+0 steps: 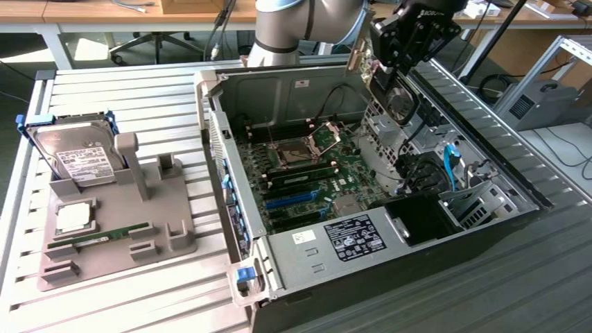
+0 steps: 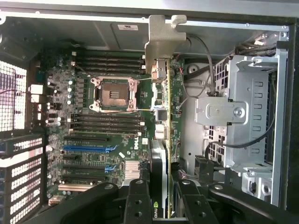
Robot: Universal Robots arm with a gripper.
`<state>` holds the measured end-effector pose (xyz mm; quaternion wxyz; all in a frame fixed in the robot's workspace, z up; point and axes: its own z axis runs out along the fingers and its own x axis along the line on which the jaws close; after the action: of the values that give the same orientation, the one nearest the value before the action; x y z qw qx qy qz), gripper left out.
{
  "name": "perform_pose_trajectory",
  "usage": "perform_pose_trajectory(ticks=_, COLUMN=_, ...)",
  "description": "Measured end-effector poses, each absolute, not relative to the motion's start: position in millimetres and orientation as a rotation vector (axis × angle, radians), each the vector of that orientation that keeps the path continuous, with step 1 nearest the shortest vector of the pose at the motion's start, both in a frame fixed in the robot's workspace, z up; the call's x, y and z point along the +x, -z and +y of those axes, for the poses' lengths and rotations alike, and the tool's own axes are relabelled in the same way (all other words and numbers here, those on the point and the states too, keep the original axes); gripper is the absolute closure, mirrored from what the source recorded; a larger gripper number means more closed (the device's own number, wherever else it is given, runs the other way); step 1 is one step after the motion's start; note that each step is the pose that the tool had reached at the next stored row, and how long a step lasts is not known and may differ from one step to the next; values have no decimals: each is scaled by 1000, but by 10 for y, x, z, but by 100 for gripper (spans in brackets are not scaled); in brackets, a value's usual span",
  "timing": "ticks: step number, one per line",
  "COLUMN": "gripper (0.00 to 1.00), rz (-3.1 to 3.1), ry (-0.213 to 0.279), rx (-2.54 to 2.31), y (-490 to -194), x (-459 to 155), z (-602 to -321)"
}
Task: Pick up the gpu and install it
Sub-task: 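Insert the gpu into the slot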
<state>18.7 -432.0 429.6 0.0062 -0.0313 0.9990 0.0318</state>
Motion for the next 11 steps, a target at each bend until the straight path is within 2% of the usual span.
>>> perform_pose_trajectory(ticks=11, gripper=73, rz=3103, ry=-97, rx=-447, y=-4295, x=187, z=-4320)
